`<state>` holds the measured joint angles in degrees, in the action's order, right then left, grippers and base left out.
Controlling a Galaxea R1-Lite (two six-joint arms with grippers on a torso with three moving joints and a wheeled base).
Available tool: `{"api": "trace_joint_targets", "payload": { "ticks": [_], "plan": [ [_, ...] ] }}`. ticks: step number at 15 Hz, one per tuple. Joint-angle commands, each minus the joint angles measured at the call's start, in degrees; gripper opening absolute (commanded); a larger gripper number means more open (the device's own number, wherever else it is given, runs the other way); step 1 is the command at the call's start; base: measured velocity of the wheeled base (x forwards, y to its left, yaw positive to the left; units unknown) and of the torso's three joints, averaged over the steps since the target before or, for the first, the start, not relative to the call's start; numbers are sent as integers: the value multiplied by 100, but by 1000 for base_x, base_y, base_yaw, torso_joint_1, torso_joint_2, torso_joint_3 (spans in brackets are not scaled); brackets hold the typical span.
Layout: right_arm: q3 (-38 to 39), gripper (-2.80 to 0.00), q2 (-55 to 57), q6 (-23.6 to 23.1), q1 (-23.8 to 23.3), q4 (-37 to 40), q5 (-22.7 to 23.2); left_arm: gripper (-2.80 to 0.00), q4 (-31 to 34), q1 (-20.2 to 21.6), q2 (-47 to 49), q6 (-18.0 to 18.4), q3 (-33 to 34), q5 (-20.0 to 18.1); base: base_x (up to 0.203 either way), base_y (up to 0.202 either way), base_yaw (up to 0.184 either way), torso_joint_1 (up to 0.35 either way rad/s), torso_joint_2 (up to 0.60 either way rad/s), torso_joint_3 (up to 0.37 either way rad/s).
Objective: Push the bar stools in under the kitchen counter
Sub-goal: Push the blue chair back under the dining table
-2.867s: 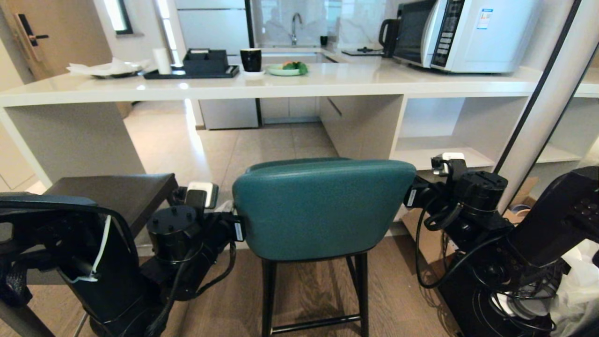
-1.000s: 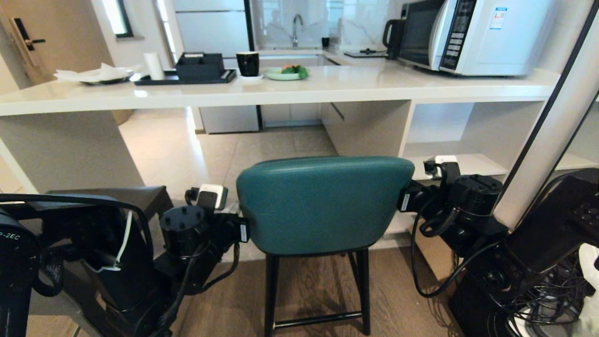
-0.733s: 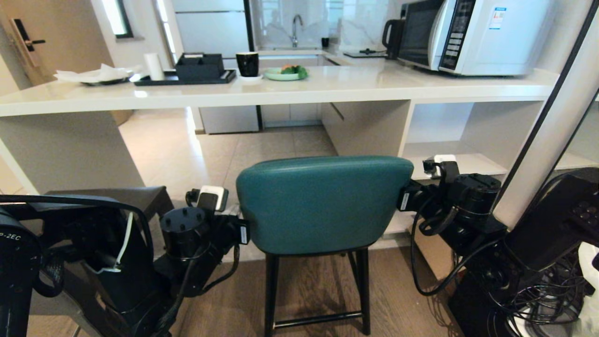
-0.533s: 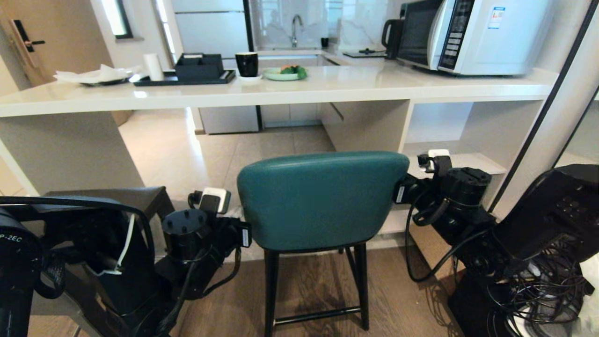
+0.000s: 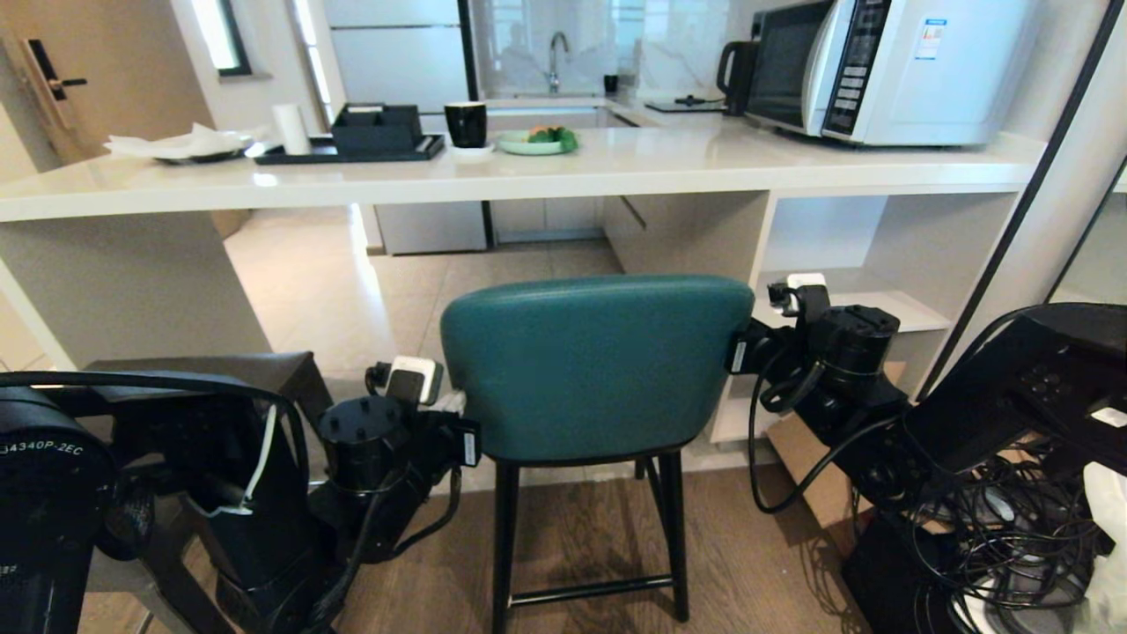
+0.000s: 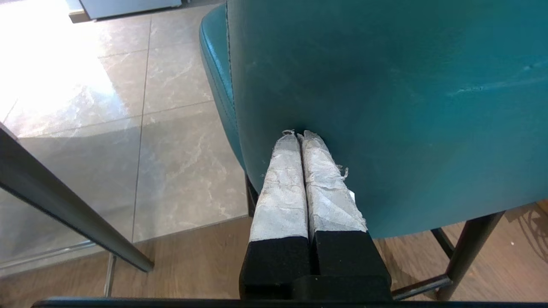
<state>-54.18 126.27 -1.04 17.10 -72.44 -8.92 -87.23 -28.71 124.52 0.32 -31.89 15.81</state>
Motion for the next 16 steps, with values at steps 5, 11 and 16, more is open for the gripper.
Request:
{"api": "trace_joint_targets", "payload": {
  "ticks": [5, 11, 16],
  "plan": [
    [289, -280, -66, 10, -609, -232, 60, -280, -44, 835, -351, -34, 71, -52, 0, 0, 0, 0, 0, 0],
    [137, -280, -121, -9, -842, -280, 833, -280, -44, 380, -283, -13, -247, 13, 0, 0, 0, 0, 0, 0],
    [-501, -280, 318, -107, -579, -108, 854, -280, -44, 321, -86, 11, -644, 115, 0, 0, 0, 0, 0, 0]
  ]
}}
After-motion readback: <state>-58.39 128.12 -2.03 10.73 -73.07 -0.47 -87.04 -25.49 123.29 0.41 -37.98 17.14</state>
